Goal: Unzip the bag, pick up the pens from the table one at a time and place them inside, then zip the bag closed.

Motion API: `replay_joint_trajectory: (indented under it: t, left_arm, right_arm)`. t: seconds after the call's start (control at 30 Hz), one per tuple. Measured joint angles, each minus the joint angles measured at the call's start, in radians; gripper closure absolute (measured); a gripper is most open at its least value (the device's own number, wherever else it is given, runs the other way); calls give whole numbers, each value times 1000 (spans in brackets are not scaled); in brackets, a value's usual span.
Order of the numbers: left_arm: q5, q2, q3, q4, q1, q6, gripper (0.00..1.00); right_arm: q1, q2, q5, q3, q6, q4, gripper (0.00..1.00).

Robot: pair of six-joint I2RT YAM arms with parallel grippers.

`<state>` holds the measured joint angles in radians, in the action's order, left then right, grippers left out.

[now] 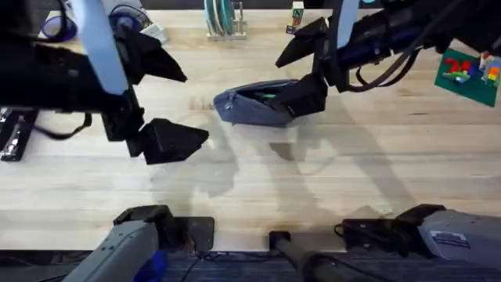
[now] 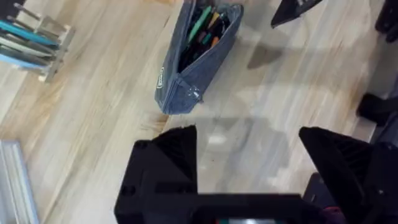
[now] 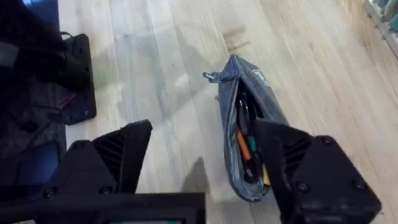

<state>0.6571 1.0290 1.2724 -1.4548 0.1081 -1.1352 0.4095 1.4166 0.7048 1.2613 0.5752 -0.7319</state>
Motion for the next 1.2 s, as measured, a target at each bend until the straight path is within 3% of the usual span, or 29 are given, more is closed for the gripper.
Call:
replay_joint_trajectory:
  t: [0.27,0.4,0.57,0.7,1.2]
  left_arm:
    - [14,128,0,0,15,-194,6]
    - [61,177,0,-14,79,-276,6]
    - [131,234,0,-97,174,-457,6]
    - [164,290,0,-122,217,-561,6]
    - [260,482,0,-143,228,-820,6]
  right_arm:
    - [0,0,9,0,-1,-7,5]
    - [0,0,25,0,-72,-1,5]
    - [0,0,30,0,-252,-1,4]
    - [0,0,35,0,-349,-1,4]
    - [1,0,44,0,-529,-1,4]
